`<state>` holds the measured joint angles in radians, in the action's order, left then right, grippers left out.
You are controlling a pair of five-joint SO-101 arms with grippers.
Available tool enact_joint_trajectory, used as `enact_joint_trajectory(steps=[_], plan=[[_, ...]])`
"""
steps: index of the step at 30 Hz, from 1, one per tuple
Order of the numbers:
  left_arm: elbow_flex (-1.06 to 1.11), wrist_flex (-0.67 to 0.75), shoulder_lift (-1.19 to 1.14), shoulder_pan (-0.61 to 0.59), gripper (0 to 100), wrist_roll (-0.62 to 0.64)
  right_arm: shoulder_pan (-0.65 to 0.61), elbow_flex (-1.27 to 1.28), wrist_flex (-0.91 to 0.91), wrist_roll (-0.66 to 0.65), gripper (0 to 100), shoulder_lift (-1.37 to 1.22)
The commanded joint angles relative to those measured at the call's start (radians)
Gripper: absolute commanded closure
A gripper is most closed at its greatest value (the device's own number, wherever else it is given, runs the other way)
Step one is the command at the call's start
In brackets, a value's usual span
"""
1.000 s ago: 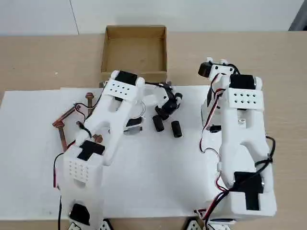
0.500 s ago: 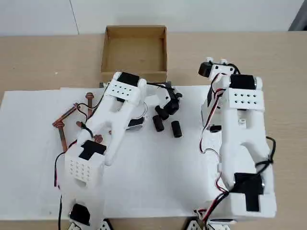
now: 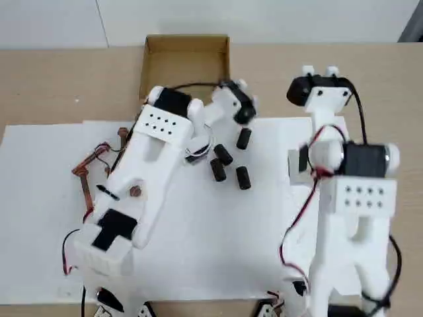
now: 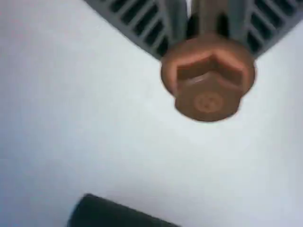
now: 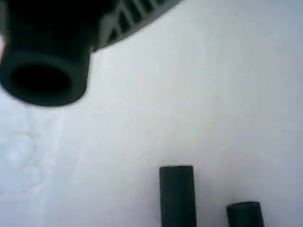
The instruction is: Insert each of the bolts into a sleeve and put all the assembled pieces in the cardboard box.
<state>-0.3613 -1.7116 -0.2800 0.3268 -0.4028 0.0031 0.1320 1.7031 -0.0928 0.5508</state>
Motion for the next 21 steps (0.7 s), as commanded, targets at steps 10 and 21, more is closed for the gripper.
enact_joint_trajectory(steps=[10, 21], plan=[[-0.002, -0.026, 0.505, 0.002, 100, 0.218, 0.005, 0.236, -0.096, -0.008, 99.5, 0.506], [0.423, 0.084, 0.884, -0.064, 100, 0.37, 0.004, 0.591, -0.297, -0.008, 99.7, 0.765]])
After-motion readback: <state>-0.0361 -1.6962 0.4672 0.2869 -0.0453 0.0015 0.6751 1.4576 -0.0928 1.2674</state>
